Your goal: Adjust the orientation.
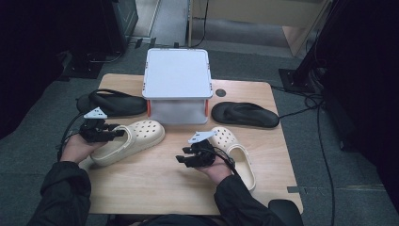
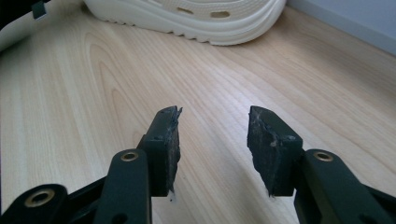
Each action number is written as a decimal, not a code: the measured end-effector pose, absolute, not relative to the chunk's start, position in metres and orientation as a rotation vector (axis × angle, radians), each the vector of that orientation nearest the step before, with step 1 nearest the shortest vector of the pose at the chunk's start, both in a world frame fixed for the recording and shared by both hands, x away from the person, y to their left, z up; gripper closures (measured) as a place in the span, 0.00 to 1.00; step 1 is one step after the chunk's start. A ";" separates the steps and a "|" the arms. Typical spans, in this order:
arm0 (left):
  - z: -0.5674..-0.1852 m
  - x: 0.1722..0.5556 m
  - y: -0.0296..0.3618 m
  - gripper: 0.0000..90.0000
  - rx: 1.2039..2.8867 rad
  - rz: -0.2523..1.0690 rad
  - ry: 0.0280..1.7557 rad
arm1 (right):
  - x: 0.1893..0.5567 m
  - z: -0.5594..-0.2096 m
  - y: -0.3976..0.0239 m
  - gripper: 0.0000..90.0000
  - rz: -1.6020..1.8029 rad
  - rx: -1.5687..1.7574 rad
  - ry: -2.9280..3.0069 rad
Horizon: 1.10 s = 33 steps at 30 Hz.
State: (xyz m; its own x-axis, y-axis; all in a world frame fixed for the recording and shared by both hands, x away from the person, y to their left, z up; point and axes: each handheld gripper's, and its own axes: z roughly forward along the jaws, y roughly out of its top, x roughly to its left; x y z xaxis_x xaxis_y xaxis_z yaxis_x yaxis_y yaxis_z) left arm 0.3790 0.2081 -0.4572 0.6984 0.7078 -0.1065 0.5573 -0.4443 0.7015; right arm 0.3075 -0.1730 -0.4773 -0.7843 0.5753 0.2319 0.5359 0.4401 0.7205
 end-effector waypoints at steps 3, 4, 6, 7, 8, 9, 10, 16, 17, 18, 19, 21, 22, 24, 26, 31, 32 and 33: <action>-0.457 0.376 0.206 0.71 2.182 0.284 0.941 | 0.306 -0.479 -0.170 0.63 1.289 1.000 2.646; -0.457 0.376 0.206 0.72 2.186 0.284 0.935 | 0.305 -0.479 -0.169 0.63 1.292 0.993 2.649; -0.456 0.374 0.204 0.74 2.194 0.285 0.913 | 0.304 -0.479 -0.167 0.64 1.300 0.984 2.653; -0.456 0.373 0.203 0.74 2.195 0.283 0.900 | 0.304 -0.479 -0.166 0.65 1.303 0.979 2.653; -0.457 0.372 0.202 0.74 2.194 0.271 0.886 | 0.304 -0.479 -0.166 0.65 1.303 0.979 2.653; -0.458 0.371 0.201 0.75 2.185 0.249 0.888 | 0.303 -0.479 -0.166 0.65 1.308 0.979 2.654; -0.457 0.370 0.200 0.75 2.186 0.243 0.886 | 0.303 -0.479 -0.165 0.66 1.312 0.977 2.656; -0.458 0.366 0.190 0.75 2.184 0.188 0.884 | 0.300 -0.479 -0.161 0.71 1.334 0.940 2.644; -0.458 0.365 0.188 0.75 2.181 0.181 0.887 | 0.300 -0.480 -0.159 0.71 1.338 0.944 2.640; -0.458 0.364 0.187 0.75 2.179 0.175 0.887 | 0.300 -0.480 -0.159 0.71 1.338 0.944 2.640; -0.458 0.363 0.185 0.75 2.179 0.170 0.882 | 0.300 -0.480 -0.158 0.72 1.337 0.945 2.637; -0.458 0.363 0.182 0.75 2.179 0.152 0.873 | 0.300 -0.480 -0.158 0.73 1.342 0.948 2.635; -0.458 0.362 0.179 0.75 2.183 0.144 0.871 | 0.300 -0.480 -0.158 0.73 1.349 0.946 2.631; -0.458 0.361 0.174 0.75 2.187 0.123 0.865 | 0.301 -0.480 -0.157 0.74 1.357 0.942 2.625; -0.457 0.360 0.169 0.75 2.191 0.105 0.858 | 0.301 -0.480 -0.156 0.76 1.358 0.942 2.618; -0.458 0.359 0.160 0.74 2.184 0.036 0.842 | 0.301 -0.481 -0.153 0.83 1.345 0.962 2.600; -0.458 0.359 0.161 0.74 2.178 0.027 0.845 | 0.301 -0.481 -0.153 0.84 1.339 0.974 2.599; -0.458 0.360 0.163 0.72 2.164 0.000 0.854 | 0.302 -0.482 -0.152 0.84 1.334 0.985 2.593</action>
